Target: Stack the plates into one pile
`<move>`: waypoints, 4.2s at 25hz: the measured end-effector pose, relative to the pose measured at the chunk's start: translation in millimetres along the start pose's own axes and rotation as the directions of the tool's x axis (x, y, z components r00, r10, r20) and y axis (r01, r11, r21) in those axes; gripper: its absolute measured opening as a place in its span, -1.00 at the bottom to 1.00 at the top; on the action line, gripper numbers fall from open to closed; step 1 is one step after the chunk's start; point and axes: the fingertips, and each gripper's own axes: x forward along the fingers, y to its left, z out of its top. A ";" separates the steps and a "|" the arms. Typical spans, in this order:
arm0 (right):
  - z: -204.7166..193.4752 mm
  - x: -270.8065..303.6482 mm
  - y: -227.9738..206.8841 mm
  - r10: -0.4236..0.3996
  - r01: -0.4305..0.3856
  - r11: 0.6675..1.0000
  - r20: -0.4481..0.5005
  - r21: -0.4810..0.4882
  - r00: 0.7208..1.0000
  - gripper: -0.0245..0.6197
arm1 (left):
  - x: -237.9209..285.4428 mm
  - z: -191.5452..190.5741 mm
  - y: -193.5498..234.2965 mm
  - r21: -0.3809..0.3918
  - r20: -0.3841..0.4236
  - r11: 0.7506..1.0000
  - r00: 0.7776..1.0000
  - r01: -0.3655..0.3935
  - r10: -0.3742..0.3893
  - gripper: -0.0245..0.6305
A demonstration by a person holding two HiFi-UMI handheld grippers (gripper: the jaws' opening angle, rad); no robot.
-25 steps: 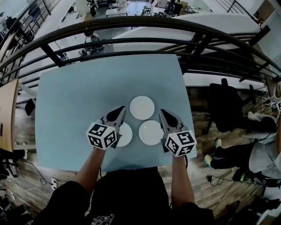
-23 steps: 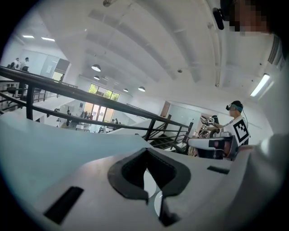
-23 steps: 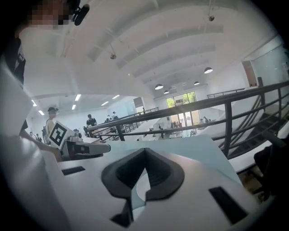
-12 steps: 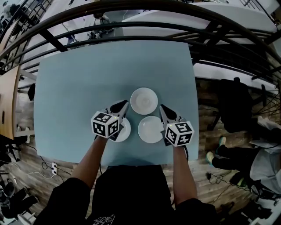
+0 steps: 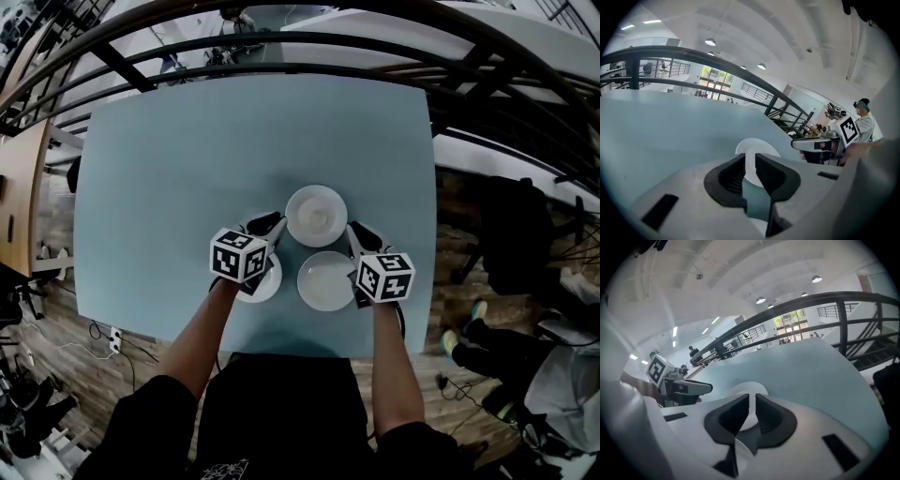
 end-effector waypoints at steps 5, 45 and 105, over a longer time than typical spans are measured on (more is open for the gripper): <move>-16.7 17.4 -4.9 0.033 -0.032 0.999 -0.065 0.009 0.997 -0.49 | 13.2 -10.9 10.6 -0.067 -0.047 0.998 0.999 0.008 -0.012 -0.58; -40.1 53.7 -8.3 0.048 -0.021 0.989 -0.184 0.145 0.982 -0.28 | 49.8 -32.7 6.5 -0.004 -0.247 0.999 0.968 0.049 -0.049 -0.31; -140.6 -83.2 19.1 -0.057 0.141 0.903 -0.211 0.406 0.976 -0.68 | -17.5 -131.0 -94.2 -0.050 -0.425 0.986 0.890 0.156 -0.163 -0.31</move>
